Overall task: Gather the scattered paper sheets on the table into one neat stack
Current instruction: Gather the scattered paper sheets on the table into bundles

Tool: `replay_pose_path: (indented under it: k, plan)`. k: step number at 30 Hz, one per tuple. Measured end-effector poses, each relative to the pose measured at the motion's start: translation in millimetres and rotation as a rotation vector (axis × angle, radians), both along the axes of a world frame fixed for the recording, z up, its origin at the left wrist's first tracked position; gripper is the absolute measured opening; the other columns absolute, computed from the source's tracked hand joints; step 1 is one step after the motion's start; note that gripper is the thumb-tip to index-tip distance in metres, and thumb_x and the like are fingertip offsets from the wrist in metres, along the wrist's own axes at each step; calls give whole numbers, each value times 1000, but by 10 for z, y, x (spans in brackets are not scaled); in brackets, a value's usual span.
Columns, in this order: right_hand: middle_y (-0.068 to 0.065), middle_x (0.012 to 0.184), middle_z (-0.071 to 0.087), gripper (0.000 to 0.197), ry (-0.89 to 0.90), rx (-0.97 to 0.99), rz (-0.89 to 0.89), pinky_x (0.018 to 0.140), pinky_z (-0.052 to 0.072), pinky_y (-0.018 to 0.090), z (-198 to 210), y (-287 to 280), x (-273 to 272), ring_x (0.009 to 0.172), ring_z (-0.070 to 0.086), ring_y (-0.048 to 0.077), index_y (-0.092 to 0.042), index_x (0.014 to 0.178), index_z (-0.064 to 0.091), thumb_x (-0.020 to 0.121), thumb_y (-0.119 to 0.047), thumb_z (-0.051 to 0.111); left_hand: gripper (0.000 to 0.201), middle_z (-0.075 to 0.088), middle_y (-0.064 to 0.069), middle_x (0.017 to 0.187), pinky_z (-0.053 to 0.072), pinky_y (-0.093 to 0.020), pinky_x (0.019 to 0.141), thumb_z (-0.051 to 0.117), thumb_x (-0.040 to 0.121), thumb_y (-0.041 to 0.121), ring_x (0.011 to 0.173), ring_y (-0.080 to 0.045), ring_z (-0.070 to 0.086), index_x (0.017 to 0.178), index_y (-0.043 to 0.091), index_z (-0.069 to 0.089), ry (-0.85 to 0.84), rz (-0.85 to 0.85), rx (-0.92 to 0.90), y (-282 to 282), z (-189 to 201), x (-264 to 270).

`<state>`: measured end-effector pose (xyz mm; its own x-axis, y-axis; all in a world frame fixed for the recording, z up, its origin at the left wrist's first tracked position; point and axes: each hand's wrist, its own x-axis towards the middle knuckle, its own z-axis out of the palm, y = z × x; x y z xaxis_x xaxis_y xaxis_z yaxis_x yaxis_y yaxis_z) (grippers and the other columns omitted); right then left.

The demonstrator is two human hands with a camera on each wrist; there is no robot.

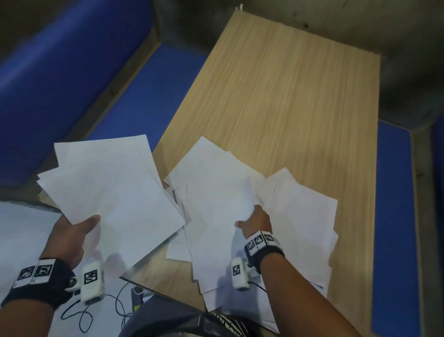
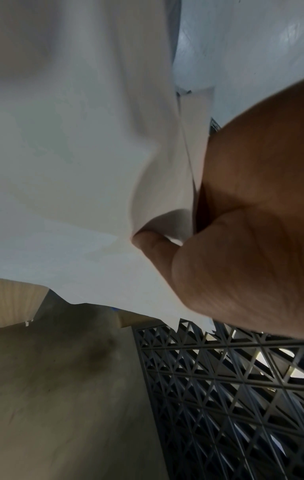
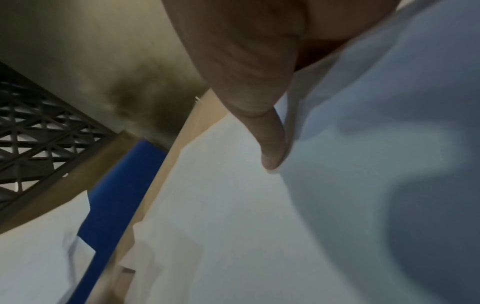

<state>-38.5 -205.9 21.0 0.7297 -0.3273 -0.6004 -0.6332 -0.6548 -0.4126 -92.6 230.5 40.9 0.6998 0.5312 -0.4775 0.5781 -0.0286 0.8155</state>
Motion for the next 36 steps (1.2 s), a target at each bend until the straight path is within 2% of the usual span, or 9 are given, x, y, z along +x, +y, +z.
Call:
replay_pose_path:
  k: [5,9,11,17,21,25,29,33,36]
  plan:
    - [8,122,49,48,82,-244,68,92,46,48,-62,80,-12,118,47,32,-13,114,57,76,-34,76,42,72,-2,123,43,-54,106,74,89,20,118,-31,63,130,21,65,4,-40,-31,19,-49,-55]
    - [9,99,64,22,-78,-42,19,76,52,35,19,-5,-35,96,62,32,-9,99,57,81,-18,69,36,70,-5,120,43,-46,105,69,94,10,117,-31,63,128,19,65,0,-33,-45,-139,-39,-26]
    - [5,90,61,17,-140,111,-46,67,44,27,211,-136,-38,88,63,28,-8,93,57,83,-14,70,37,68,-8,121,42,-41,103,66,95,7,115,-29,62,132,14,63,-6,-54,-41,-242,0,17]
    - [11,105,69,47,-127,83,-125,73,45,27,425,-815,-459,88,60,23,-4,113,63,72,-12,83,39,72,-4,122,43,-49,107,71,93,18,117,-30,64,131,15,65,23,-101,-23,-291,35,77]
    - [21,142,49,85,112,-37,-200,97,48,40,160,-989,-948,126,52,36,-4,143,38,73,-15,84,40,68,-7,128,41,-45,109,66,96,6,119,-29,62,135,13,61,-6,-106,-49,-447,36,133]
    - [23,137,38,85,188,-229,-295,90,48,52,70,-870,-1098,122,45,46,-7,135,39,68,-21,88,41,66,-11,128,42,-40,104,61,97,-1,120,-30,60,137,9,59,-3,-135,-76,-635,35,171]
    - [25,130,43,85,202,-168,-461,87,51,46,29,-846,-1042,113,53,43,-5,131,35,65,-15,88,44,66,-10,130,42,-40,106,62,97,0,120,-29,61,140,8,58,-4,-208,-65,-766,16,171]
    - [22,111,67,35,78,-36,-422,72,47,29,35,-915,-1086,79,54,25,1,105,60,75,-5,77,42,69,-8,124,46,-42,101,65,96,7,115,-31,63,137,10,60,17,-296,-19,-932,58,171]
    - [18,111,69,26,-21,111,-360,76,45,28,188,-973,-1123,83,56,23,-1,109,66,84,-8,71,41,69,-9,120,49,-42,92,67,94,10,110,-32,65,134,13,60,34,-333,26,-1030,117,200]
